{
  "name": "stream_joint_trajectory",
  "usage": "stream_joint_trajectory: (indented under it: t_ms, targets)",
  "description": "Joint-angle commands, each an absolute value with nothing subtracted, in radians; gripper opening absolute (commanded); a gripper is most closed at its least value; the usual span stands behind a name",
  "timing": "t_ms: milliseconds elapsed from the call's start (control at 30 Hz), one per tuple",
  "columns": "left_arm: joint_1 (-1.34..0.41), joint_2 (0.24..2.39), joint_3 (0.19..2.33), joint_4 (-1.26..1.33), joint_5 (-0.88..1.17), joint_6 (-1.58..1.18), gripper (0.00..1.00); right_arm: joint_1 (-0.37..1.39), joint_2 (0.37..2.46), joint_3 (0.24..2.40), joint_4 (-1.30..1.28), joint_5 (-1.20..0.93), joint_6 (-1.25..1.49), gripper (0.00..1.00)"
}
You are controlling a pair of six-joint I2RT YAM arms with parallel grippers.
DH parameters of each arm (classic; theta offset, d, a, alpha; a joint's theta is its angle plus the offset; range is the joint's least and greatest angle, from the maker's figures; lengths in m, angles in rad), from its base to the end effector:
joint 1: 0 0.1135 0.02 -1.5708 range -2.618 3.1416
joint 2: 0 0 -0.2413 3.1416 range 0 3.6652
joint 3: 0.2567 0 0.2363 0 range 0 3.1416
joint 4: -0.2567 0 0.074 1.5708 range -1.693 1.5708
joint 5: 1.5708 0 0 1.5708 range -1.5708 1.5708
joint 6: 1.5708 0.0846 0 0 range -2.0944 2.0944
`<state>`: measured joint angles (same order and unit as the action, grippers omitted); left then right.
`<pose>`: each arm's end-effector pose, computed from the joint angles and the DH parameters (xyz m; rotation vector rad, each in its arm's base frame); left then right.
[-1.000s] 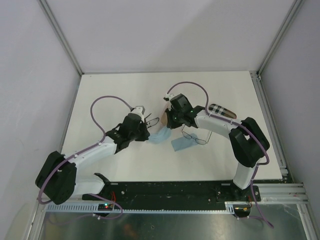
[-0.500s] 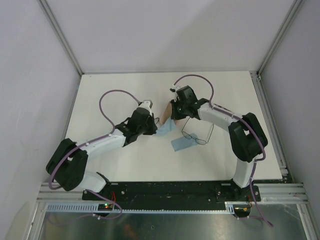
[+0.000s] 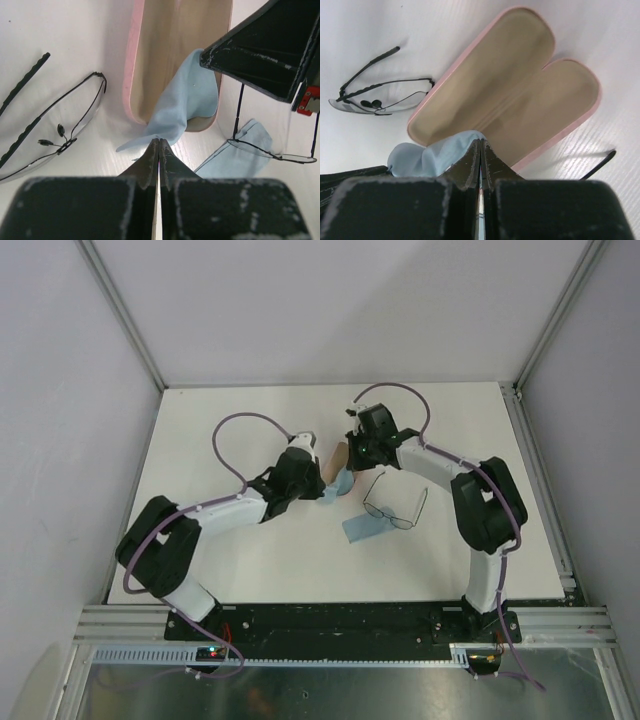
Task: Organize the sunglasses
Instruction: Place the folded cleaning cloth in the sunglasses case.
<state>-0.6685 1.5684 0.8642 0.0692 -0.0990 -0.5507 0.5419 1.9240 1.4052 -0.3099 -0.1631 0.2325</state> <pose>0.2875 -0.2165 0.1587 0.0766 2.2602 -0.5623 0.3683 0.2377 0.1626 -0.4560 2.4169 0.5472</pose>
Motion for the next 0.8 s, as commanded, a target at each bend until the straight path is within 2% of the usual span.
stream_joint_trajectory:
  t_ms: [0,767]
  targets:
    - [-0.676,1.597,0.91,0.141,-0.112,-0.569,0.0,0.507,1.952,1.465,-0.29,-0.179,0.221,0.0]
    - [-0.676,1.724,0.981,0.202,-0.122,-0.646,0.0,0.44,2.111,1.667,-0.336,-0.243,0.18,0.0]
